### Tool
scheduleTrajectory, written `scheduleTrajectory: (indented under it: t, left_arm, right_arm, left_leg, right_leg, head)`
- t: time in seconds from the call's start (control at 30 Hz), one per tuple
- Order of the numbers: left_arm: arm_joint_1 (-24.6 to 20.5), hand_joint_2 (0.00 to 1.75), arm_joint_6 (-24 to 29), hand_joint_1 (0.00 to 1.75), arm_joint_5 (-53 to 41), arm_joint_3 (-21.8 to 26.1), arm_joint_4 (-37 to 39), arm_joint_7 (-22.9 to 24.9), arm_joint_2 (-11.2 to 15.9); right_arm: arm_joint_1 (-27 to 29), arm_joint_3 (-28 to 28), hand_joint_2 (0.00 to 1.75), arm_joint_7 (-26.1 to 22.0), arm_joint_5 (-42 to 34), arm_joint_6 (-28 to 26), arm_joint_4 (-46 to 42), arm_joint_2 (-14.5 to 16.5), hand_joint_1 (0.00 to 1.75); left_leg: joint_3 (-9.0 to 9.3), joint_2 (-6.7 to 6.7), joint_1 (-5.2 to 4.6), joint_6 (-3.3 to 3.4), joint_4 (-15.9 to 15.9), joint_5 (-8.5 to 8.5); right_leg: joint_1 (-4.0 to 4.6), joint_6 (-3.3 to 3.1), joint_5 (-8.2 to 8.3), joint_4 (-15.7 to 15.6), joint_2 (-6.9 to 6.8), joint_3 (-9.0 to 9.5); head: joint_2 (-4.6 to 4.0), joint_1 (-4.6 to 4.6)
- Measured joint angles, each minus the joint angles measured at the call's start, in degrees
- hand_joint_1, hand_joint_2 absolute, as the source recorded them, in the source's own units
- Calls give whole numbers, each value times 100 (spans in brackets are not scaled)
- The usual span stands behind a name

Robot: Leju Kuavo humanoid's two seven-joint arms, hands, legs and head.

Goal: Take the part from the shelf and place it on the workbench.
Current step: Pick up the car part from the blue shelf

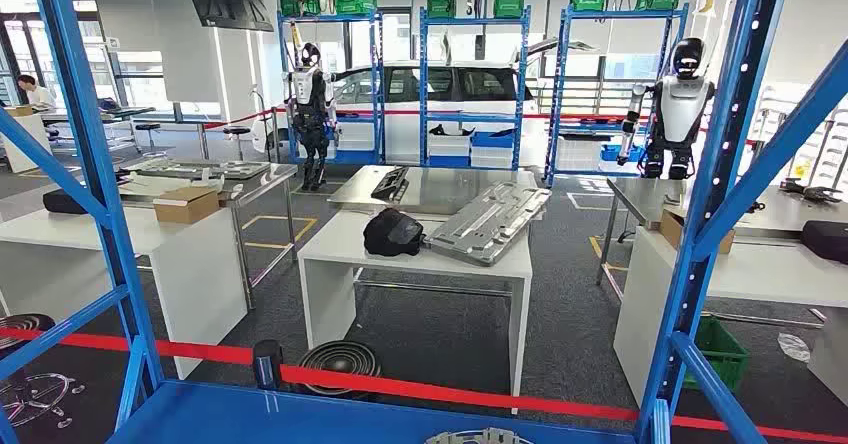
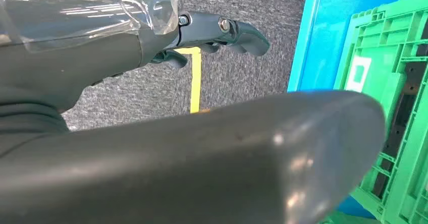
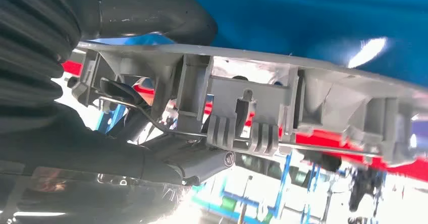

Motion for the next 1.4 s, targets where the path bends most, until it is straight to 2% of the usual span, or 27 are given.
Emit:
scheduleTrajectory:
  t: [0.1,0.13,0.2,0.23,0.3,0.4,0.47,0.53,0.57,0.6,0.63,0.67,0.7,0.77,0.8,0.87,0.93,0.97,1.03,1.07,1.1,1.13,1.17,1.2,1.23,1.3,1.4]
  left_arm:
    - [23,0,30,0,40,-28,0,4,0]
    - [34,0,42,0,70,-46,0,10,0]
    - [51,0,68,0,145,-91,-1,32,0]
    - [55,0,82,0,190,-114,-3,47,1]
    - [61,0,106,0,264,-155,-7,74,3]
    - [72,0,138,0,336,-196,-12,89,8]
    - [79,0,148,0,377,-206,-15,86,10]
    - [101,0,150,0,411,-207,-15,82,10]
    - [114,0,150,0,433,-207,-15,81,10]
    - [133,0,151,0,452,-206,-15,81,10]
    - [149,0,152,0,470,-205,-16,80,10]
    - [160,0,153,0,485,-203,-17,80,10]
    - [170,0,153,0,496,-201,-19,79,10]
    - [177,0,153,0,520,-194,-31,75,14]
    - [179,0,151,0,531,-191,-38,73,15]
    - [187,0,145,0,545,-184,-56,69,15]
    - [197,0,135,0,552,-176,-71,66,8]
    - [199,0,129,0,555,-174,-75,64,4]
    - [202,0,114,0,557,-173,-77,63,2]
    - [206,0,110,0,557,-173,-77,63,1]
    - [211,0,107,0,556,-172,-77,63,1]
    - [213,0,106,0,556,-172,-77,63,1]
    - [214,0,106,0,556,-172,-77,63,1]
    - [214,0,103,0,555,-172,-77,63,1]
    - [214,0,100,0,551,-170,-77,60,2]
    - [215,0,85,0,532,-160,-78,36,4]
    - [215,0,14,0,471,-105,-80,-24,8]
  right_arm:
    - [39,-28,175,-29,-1,-257,-141,-42,175]
    - [59,-60,175,-77,-1,-379,-244,-56,175]
    - [97,-171,175,-272,-15,-575,-506,-57,175]
    - [119,-251,175,-404,-41,-641,-651,-36,175]
    - [179,-411,175,-658,-131,-727,-935,19,175]
    - [262,-607,175,-898,-375,-852,-1347,116,175]
    - [282,-740,175,-997,-666,-921,-1575,177,175]
    - [302,-884,175,-1125,-1220,-958,-1779,235,175]
    - [316,-955,175,-1194,-1552,-961,-1873,265,175]
    - [335,-1026,175,-1263,-1894,-953,-1963,295,175]
    - [355,-1091,175,-1318,-2193,-937,-2042,326,175]
    - [376,-1156,175,-1368,-2484,-901,-2119,358,175]
    - [401,-1220,175,-1418,-2809,-838,-2194,392,175]
    - [452,-1356,175,-1527,-3593,-651,-2332,464,175]
    - [477,-1422,175,-1591,-3998,-553,-2389,496,175]
    - [521,-1534,175,-1699,-4591,-422,-2484,550,175]
    - [557,-1606,175,-1750,-4790,-367,-2563,581,175]
    - [566,-1634,175,-1760,-4817,-355,-2592,587,175]
    - [582,-1688,175,-1766,-4836,-347,-2616,592,175]
    - [592,-1709,175,-1766,-4837,-346,-2618,593,175]
    - [604,-1729,175,-1766,-4839,-344,-2619,593,175]
    - [617,-1747,175,-1766,-4844,-341,-2619,593,175]
    - [629,-1762,175,-1773,-4886,-329,-2619,593,175]
    - [638,-1777,175,-1801,-5015,-302,-2619,593,175]
    - [646,-1795,175,-1858,-5276,-248,-2619,593,175]
    - [675,-1837,175,-2050,-6205,-21,-2640,592,175]
    - [718,-1897,175,-2344,-7768,547,-2751,567,175]
  left_leg:
    - [-4,-2,-11,0,7,-2]
    - [-2,-7,-12,-5,15,-8]
    - [-5,-18,-10,-34,58,-37]
    - [-20,-24,-21,-62,96,-63]
    - [-63,-29,-44,-109,153,-99]
    - [-111,-30,-36,-166,212,-151]
    - [-273,-23,-9,-226,564,-382]
    - [-636,-16,24,-279,1339,-751]
    - [-810,-15,38,-295,1697,-875]
    - [-909,-13,47,-301,1891,-901]
    - [-895,-13,52,-297,1848,-813]
    - [-768,-13,52,-282,1572,-633]
    - [-567,-14,47,-253,1151,-418]
    - [-220,-11,17,-195,425,-167]
    - [-147,-9,0,-174,256,-137]
    - [-140,-6,-24,-137,194,-136]
    - [-90,-4,-6,-65,112,-72]
    - [-65,-4,8,-31,69,-38]
    - [-57,-6,17,3,43,-8]
    - [-61,-9,11,4,45,-8]
    - [-63,-10,6,5,47,-8]
    - [-62,-13,3,3,52,-9]
    - [-60,-16,2,-5,61,-14]
    - [-61,-21,3,-18,81,-25]
    - [-69,-24,-6,-41,108,-43]
    - [-97,-23,-29,-93,166,-76]
    - [-132,-17,-26,-165,197,-96]
  right_leg:
    - [-1,47,-68,373,-1,-183]
    - [-2,88,23,233,-1,-115]
    - [-11,158,333,-552,-8,261]
    - [-12,158,457,-917,-9,441]
    - [1,96,541,-1217,-8,583]
    - [-19,-2,554,-1207,-5,568]
    - [-56,-65,558,-1218,-6,578]
    - [-45,-96,555,-1217,-6,575]
    - [-39,-97,554,-1217,-4,573]
    - [-34,-97,554,-1216,0,575]
    - [-31,-96,553,-1216,5,582]
    - [-29,-95,552,-1216,12,592]
    - [-27,-93,552,-1218,19,602]
    - [-2,-74,550,-1213,27,598]
    - [7,-56,552,-1212,27,587]
    - [8,8,568,-1232,27,579]
    - [4,49,507,-1140,20,525]
    - [6,45,401,-942,17,431]
    - [1,14,79,-230,14,95]
    - [-2,16,-53,139,14,-79]
    - [-3,36,-113,361,13,-183]
    - [-5,71,-78,356,12,-176]
    - [-9,115,39,116,10,-51]
    - [-15,157,202,-299,4,163]
    - [-13,167,337,-703,-1,374]
    - [-4,116,479,-1168,-5,611]
    - [-1,10,507,-1209,8,617]
  head:
    - [0,4]
    - [1,5]
    - [1,9]
    - [0,10]
    - [0,8]
    - [1,-10]
    - [1,-25]
    - [-1,-36]
    - [0,-36]
    - [-1,-36]
    - [-1,-37]
    - [-1,-37]
    - [-1,-38]
    - [0,-36]
    - [1,-33]
    - [1,-31]
    - [1,-27]
    - [1,-23]
    - [1,-10]
    - [1,-5]
    - [1,-2]
    - [1,0]
    - [1,3]
    - [1,4]
    - [1,7]
    - [1,4]
    - [1,-5]
